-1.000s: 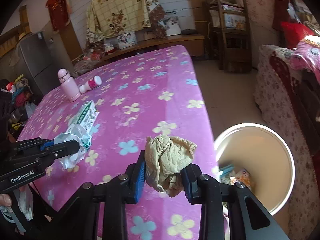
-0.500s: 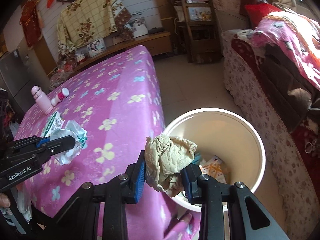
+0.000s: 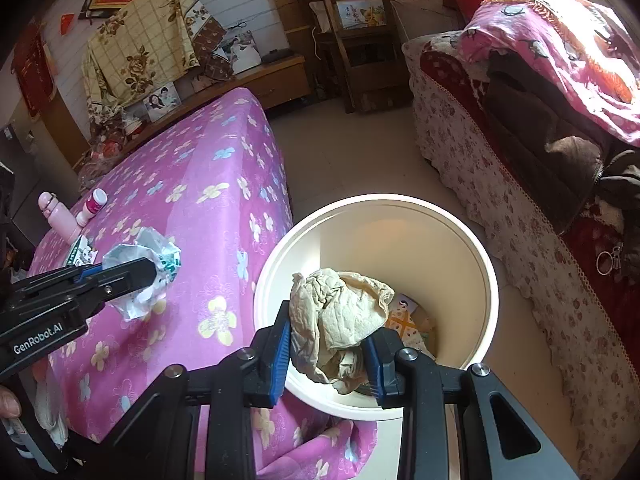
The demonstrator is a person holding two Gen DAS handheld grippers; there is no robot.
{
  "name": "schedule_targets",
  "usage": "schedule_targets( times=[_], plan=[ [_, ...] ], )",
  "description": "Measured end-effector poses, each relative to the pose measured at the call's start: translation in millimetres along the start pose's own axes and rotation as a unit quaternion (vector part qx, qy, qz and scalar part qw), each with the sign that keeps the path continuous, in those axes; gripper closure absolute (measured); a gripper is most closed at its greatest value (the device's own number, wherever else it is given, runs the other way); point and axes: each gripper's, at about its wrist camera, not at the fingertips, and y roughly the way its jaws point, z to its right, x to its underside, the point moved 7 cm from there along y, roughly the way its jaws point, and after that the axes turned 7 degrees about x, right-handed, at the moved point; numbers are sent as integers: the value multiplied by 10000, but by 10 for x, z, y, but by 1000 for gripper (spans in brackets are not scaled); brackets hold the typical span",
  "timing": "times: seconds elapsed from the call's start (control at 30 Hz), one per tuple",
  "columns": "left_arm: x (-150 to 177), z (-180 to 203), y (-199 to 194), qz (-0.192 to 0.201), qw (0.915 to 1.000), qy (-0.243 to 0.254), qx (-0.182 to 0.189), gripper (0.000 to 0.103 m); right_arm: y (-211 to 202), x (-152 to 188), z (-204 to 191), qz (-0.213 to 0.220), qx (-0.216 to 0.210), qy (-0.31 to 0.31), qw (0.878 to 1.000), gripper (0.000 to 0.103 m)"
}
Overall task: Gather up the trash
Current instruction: 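Carry the tissue and plastic wrapper over the white bin with both tools, then open both tools to drop the tissue and plastic wrapper into the bin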
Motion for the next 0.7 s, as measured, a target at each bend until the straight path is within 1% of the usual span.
schedule_targets(
  times=[0.47, 0.6, 0.63, 0.67, 0.7],
  plan=[
    [-80, 146, 321, -141, 9997, -65, 206, 84, 186, 48, 256, -175, 107, 273, 9994, 67],
    [-104, 174, 373, -124, 9996, -76, 243, 84, 225, 49, 299, -219, 148, 347, 9990, 67],
    [-105, 166, 374, -122, 9995, -97, 264, 82, 236, 51, 307, -232, 160, 366, 9989, 65],
    [-103, 159, 382, -135, 9995, -117, 275, 80, 249, 52, 318, -253, 163, 388, 9988, 61],
    [-100, 152, 395, -155, 9994, -142, 281, 78, 264, 55, 328, -284, 153, 418, 9986, 53]
  ],
)
